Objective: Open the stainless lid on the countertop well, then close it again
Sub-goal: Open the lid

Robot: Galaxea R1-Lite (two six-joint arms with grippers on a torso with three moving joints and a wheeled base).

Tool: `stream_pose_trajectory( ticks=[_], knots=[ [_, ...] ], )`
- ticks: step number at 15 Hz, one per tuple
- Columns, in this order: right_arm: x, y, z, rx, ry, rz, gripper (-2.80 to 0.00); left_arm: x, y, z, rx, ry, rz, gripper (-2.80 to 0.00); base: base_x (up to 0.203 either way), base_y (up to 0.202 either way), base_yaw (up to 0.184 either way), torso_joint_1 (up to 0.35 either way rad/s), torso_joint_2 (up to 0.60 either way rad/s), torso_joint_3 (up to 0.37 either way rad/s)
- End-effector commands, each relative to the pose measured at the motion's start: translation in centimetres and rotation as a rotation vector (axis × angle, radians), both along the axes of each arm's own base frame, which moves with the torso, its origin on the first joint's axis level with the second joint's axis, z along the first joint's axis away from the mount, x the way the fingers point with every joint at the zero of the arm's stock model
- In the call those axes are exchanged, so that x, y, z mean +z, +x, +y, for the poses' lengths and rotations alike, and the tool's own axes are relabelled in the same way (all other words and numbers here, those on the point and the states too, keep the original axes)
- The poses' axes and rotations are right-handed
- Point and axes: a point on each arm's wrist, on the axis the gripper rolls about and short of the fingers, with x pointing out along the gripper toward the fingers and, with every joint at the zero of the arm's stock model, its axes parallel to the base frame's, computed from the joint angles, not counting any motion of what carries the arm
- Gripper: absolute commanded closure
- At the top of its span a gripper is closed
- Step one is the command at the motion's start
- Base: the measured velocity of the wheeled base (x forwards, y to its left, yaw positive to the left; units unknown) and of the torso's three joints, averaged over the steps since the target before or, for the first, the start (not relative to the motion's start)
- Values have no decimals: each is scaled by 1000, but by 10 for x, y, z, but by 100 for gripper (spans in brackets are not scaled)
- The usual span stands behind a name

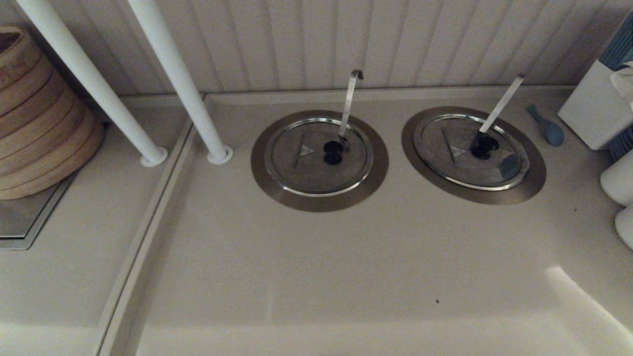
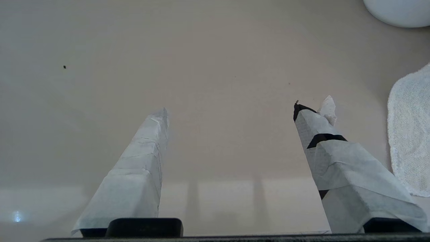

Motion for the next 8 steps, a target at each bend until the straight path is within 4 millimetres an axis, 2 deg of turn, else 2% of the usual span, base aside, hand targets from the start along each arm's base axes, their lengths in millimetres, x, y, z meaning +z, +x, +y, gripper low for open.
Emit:
stream_pose_trajectory(
  ticks=[1, 8],
  knots=[
    [0, 0, 0, 1, -1, 2, -280, 0, 0, 0, 1, 0, 1, 0, 0, 0, 0, 0, 0, 0],
    [0, 0, 0, 1, 1, 2, -280, 0, 0, 0, 0, -1, 2, 0, 0, 0, 0, 0, 0, 0]
  ],
)
